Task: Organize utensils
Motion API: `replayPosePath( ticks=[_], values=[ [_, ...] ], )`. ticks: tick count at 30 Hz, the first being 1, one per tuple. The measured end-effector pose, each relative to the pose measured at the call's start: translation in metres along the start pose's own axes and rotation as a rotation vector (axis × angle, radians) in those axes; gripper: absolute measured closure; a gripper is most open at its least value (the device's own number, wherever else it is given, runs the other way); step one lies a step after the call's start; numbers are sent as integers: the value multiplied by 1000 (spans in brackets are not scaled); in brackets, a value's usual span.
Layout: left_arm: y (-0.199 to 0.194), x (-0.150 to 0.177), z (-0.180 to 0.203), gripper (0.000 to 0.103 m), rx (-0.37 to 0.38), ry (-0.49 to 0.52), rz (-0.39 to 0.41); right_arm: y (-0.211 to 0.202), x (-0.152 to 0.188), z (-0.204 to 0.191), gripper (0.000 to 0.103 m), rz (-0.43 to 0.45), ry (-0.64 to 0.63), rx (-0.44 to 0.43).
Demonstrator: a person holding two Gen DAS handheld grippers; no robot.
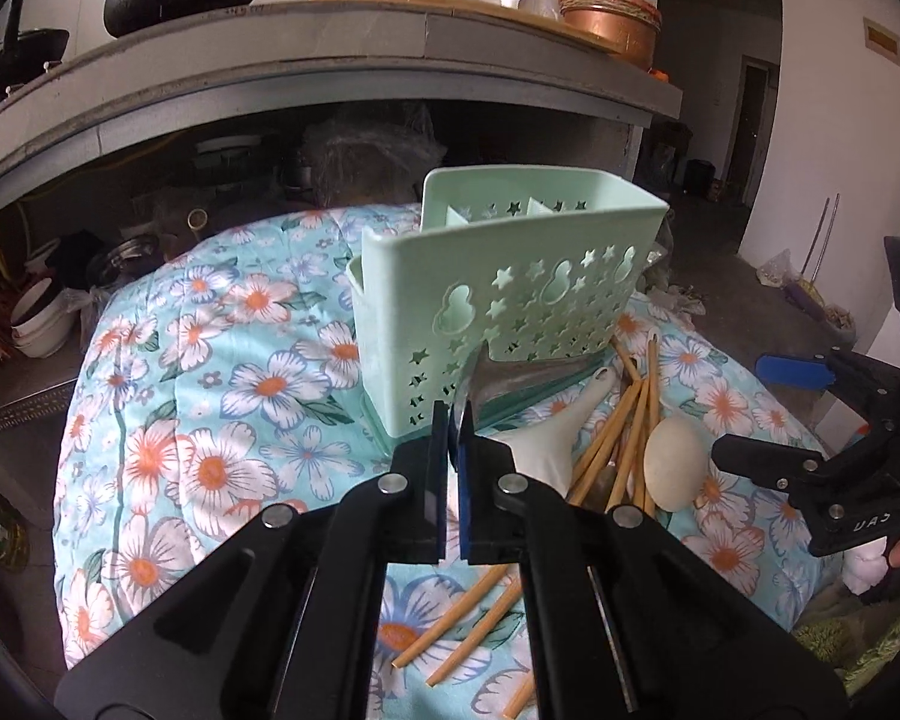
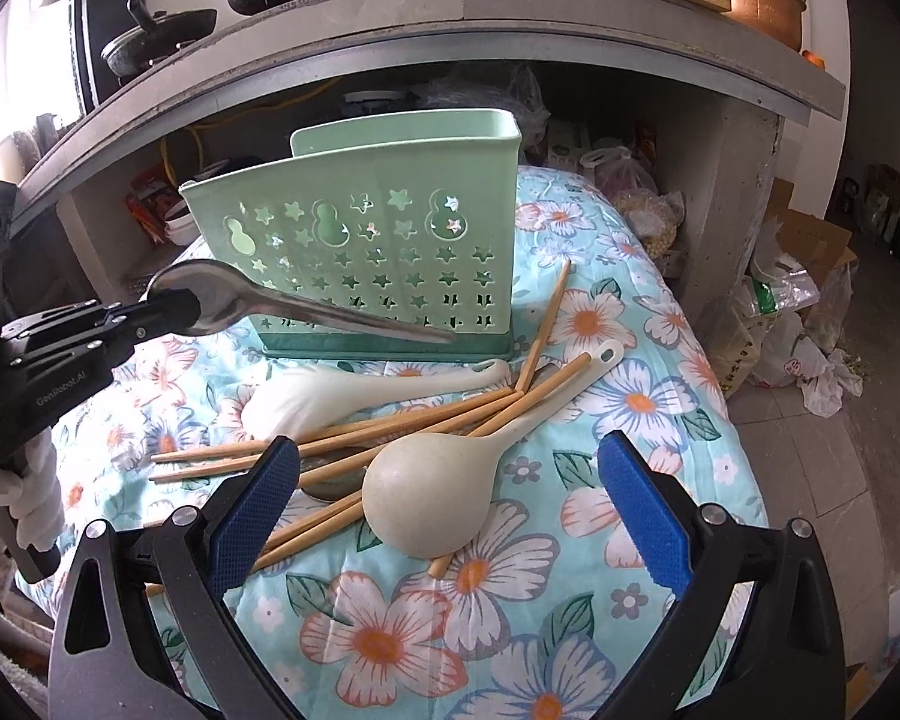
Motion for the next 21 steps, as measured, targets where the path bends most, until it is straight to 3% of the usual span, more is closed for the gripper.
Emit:
replayPosePath(
  ticks=[4,9,18,21],
  values=[
    [-24,-3,-1,101,-17,-18,55,-6,-8,-5,6,25,-94,14],
    [-53,-1,-11,101,-49,-60,104,-6,-25,-18,8,64,-297,63],
    [-93,17,-41,101,-126,-137,134,34,-40,-57,22,71,-855,188],
    [-105,20,-52,101,-155,-157,154,52,-36,-68,24,23,-1046,156]
  ],
)
Point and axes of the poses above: each gripper's, at about its wrist camera, not at the fingertips, and y roughly the way its jaws point, z to its right, x to its underside, the point moved 5 cm from there along y, roughly the way its jaws point, and after that the axes turned 11 degrees about -y, right-handed, at the moved point
